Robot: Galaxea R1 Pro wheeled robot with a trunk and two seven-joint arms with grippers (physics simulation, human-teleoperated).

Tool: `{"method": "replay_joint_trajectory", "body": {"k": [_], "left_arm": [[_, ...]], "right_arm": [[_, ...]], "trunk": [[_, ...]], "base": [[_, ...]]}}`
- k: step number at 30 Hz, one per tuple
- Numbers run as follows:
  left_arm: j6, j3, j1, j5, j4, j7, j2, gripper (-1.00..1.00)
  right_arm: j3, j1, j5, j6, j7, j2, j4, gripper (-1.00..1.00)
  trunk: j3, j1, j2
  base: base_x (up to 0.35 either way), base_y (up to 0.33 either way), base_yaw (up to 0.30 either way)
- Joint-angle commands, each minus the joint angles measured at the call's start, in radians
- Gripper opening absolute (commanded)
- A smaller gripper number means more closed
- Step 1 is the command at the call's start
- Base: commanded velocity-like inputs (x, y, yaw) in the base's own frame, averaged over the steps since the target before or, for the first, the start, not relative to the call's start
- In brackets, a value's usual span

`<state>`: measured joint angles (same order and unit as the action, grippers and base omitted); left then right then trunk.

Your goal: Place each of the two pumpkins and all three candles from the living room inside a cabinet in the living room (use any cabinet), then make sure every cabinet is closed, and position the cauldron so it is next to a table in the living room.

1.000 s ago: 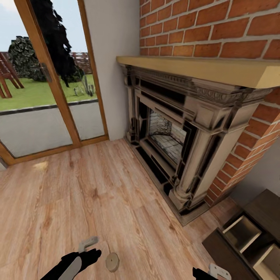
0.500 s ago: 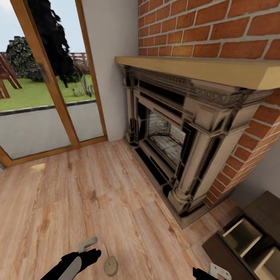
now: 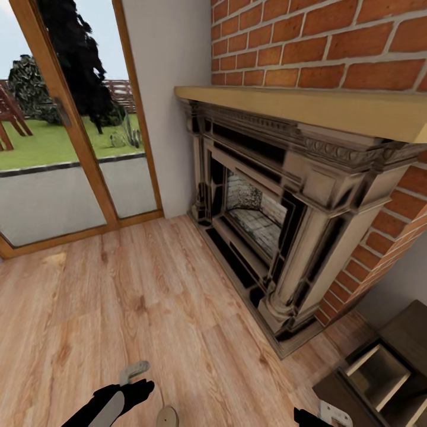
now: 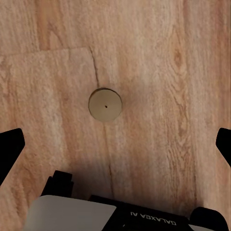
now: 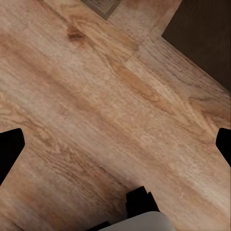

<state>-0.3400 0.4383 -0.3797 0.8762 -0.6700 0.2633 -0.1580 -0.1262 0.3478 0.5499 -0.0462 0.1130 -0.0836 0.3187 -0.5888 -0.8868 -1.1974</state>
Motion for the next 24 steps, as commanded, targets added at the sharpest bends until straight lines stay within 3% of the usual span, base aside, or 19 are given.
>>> {"method": "replay_joint_trajectory", "body": {"k": [1, 10, 24], "left_arm": [[-0.001, 0.007, -0.001, 0.010, -0.002, 0.010, -0.002, 1.00], [-0.001, 0.005, -0.001, 0.010, -0.003, 0.010, -0.001, 1.00], [-0.001, -0.005, -0.001, 0.010, -0.003, 0.010, -0.002, 1.00]], "right_arm": [[-0.009, 0.000, 0.010, -0.003, 0.005, -0.001, 0.000, 1.00], [-0.046, 0.000, 0.011, -0.004, 0.001, -0.001, 0.000, 1.00], [-0.050, 0.000, 0.012, -0.003, -0.001, 0.000, 0.001, 1.00]], "trunk": [[-0.001, 0.000, -0.001], [-0.001, 0.000, -0.001], [-0.045, -0.054, -0.099]], "base": [[0.061, -0.004, 0.000], [0.014, -0.001, 0.000], [0.000, 0.000, 0.000]]}}
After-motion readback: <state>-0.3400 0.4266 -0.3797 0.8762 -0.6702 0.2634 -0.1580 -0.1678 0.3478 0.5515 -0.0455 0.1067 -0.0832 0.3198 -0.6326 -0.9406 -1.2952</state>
